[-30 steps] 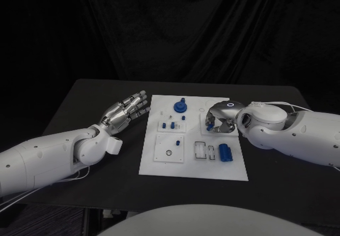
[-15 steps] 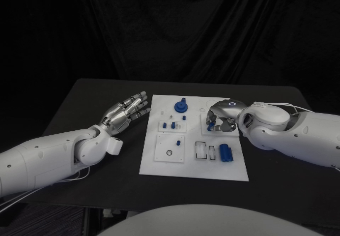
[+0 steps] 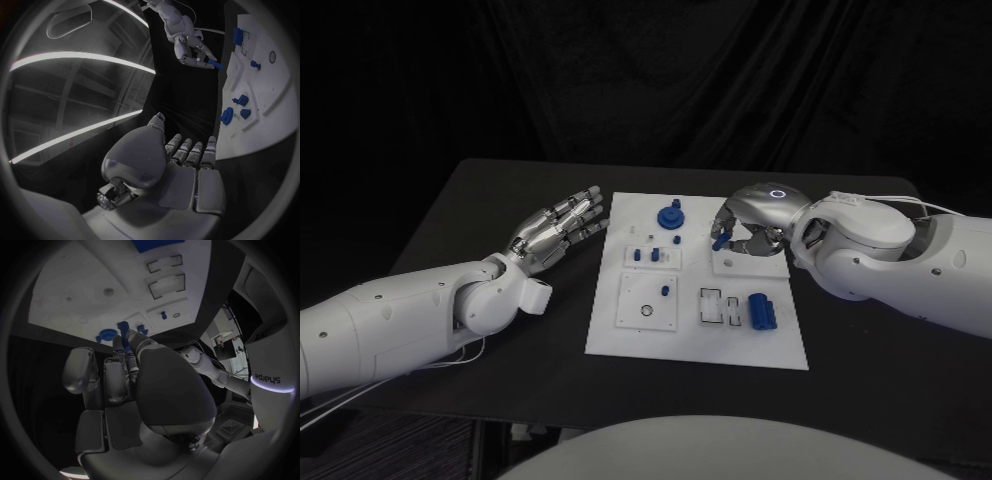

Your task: Assemble the parts on the task board

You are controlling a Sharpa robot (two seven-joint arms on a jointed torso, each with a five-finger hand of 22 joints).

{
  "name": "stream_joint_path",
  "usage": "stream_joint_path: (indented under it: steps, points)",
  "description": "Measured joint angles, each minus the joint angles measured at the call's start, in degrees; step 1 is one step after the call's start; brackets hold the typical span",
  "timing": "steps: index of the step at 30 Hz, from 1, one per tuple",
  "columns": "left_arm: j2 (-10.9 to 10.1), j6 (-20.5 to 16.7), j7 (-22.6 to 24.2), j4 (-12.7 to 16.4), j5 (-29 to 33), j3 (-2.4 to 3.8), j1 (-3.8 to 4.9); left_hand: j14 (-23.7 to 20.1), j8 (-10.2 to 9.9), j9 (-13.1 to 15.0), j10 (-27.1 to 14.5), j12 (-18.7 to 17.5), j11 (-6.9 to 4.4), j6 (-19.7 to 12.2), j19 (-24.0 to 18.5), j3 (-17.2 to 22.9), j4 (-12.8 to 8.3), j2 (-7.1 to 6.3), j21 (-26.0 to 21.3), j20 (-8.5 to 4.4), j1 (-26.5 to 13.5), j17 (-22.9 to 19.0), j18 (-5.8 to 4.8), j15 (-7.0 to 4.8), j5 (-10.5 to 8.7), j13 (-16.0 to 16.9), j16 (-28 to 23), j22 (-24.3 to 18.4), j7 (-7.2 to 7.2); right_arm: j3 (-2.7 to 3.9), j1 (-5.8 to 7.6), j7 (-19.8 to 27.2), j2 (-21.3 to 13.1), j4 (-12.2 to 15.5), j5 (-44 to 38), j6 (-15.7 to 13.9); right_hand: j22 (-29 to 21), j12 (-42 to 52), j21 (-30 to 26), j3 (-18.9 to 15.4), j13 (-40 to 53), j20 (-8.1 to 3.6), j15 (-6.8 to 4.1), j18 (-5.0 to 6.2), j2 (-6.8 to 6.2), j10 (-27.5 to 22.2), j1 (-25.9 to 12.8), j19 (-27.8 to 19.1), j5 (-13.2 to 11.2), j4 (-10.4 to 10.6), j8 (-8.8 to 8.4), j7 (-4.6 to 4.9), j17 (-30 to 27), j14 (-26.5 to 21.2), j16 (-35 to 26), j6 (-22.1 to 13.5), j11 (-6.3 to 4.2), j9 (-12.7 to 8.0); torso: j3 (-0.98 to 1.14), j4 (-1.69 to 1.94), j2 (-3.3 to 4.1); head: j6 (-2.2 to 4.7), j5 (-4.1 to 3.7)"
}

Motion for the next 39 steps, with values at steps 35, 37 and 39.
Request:
stream_joint_path:
  steps: [35,37,39]
  points:
    - [1.5,0.5,0.0,-1.0,0.0,0.00,-0.28,0.0,0.0,0.0,-0.2,-0.2,-0.15,-0.2,-0.2,0.4,1.2,0.24,0.0,0.21,-0.9,0.0,0.00,0.00,0.00,0.0,0.0,-0.7,0.21,-0.03,-6.13,2.1,15.7,-0.4,-9.4,2.7,0.0,-1.3,0.0,0.3,-0.6,0.00,0.00,0.01,-0.43,0.5,0.4,0.0,-0.1,-1.6,-1.13,0.40,0.1,0.0,0.0,-0.4,0.35,2.1,0.01,0.41,0.16,0.00,2.31]
    - [1.5,0.6,0.0,-1.0,0.0,0.00,-0.29,0.0,0.0,0.0,-0.2,-0.2,-0.15,-0.2,-0.2,0.4,1.2,0.24,0.0,0.21,-0.9,0.0,0.00,0.00,0.00,0.0,0.0,-0.7,0.21,-0.03,-6.16,2.1,15.7,-0.5,-9.7,3.0,0.0,-1.3,0.0,0.5,-0.6,0.00,0.00,0.00,-0.50,0.5,0.4,0.0,-0.1,-1.7,-1.16,0.39,0.0,0.0,0.0,-0.4,0.34,2.4,0.01,0.41,0.18,0.00,2.38]
    - [1.5,0.6,0.0,-1.1,0.0,0.01,-0.33,0.0,0.0,0.0,-0.2,-0.2,-0.15,-0.4,-0.2,0.5,1.3,0.24,0.0,0.21,-0.9,0.0,0.00,0.00,0.00,0.0,0.0,-0.7,0.36,-0.03,-6.25,2.1,15.7,-0.6,-10.1,3.3,0.0,-1.4,0.0,0.5,-0.6,0.00,0.00,0.00,-0.50,0.5,0.4,0.0,-0.1,-1.7,-1.17,0.39,-0.1,0.0,0.0,-0.4,0.34,2.5,0.01,0.41,0.18,0.00,2.46]
